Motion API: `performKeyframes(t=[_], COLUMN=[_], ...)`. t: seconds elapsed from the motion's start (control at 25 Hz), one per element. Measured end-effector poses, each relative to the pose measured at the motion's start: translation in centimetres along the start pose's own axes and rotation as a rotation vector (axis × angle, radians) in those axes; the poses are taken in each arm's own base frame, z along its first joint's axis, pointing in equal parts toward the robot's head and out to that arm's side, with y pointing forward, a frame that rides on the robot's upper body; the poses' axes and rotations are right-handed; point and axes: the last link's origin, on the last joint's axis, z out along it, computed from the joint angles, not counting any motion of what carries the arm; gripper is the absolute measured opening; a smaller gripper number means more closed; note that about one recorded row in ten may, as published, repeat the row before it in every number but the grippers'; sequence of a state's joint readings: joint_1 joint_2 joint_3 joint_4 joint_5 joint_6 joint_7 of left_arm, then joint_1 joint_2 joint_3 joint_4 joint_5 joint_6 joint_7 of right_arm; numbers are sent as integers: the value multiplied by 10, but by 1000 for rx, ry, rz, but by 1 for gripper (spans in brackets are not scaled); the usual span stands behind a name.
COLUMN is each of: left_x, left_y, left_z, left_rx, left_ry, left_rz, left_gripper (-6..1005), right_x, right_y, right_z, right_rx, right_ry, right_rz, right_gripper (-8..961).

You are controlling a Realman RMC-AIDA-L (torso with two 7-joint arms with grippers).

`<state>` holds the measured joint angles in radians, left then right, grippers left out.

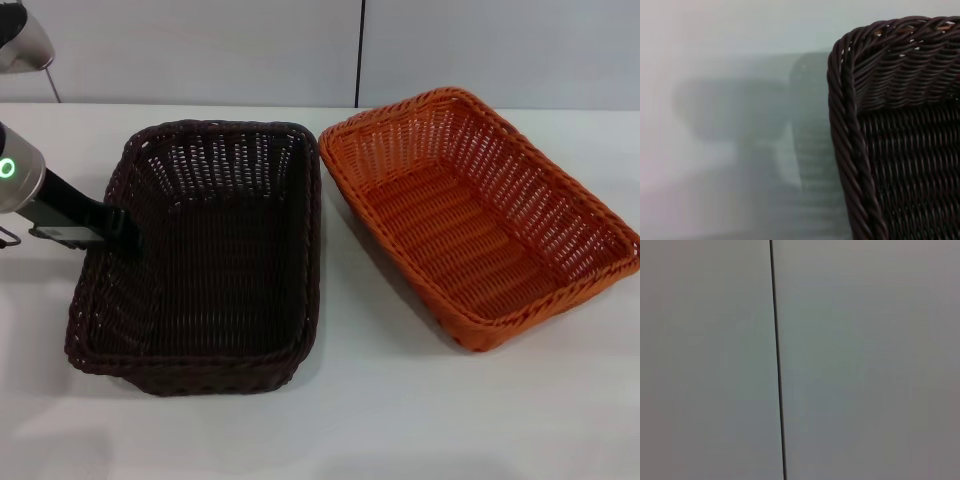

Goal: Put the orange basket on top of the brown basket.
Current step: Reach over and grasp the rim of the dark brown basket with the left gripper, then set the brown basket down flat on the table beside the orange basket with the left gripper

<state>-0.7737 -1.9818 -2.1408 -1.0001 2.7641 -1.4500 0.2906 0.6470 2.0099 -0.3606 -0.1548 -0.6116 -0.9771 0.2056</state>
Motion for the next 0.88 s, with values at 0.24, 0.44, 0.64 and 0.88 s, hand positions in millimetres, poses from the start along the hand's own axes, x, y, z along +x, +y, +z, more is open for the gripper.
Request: performKeyframes(t=[0.24,0.44,0.64,0.88], left_x=[2,6,10,18], left_y=[2,4,4,4], left_z=[-1,-6,-17,-48], left_rx=[-7,-8,2,35], left_ry=[3,20,54,168], left_rz=[10,20,36,115], left_gripper=[387,226,219,214], right_x=[-1,-1,-3,-6], right_y=[-2,-1,-4,-9], right_z=[3,6,8,10], right_rx=[1,1,7,15], right_ry=[5,19,16,9], right_rz=[-4,-6,-8,-12], right_gripper=[756,756,757,757])
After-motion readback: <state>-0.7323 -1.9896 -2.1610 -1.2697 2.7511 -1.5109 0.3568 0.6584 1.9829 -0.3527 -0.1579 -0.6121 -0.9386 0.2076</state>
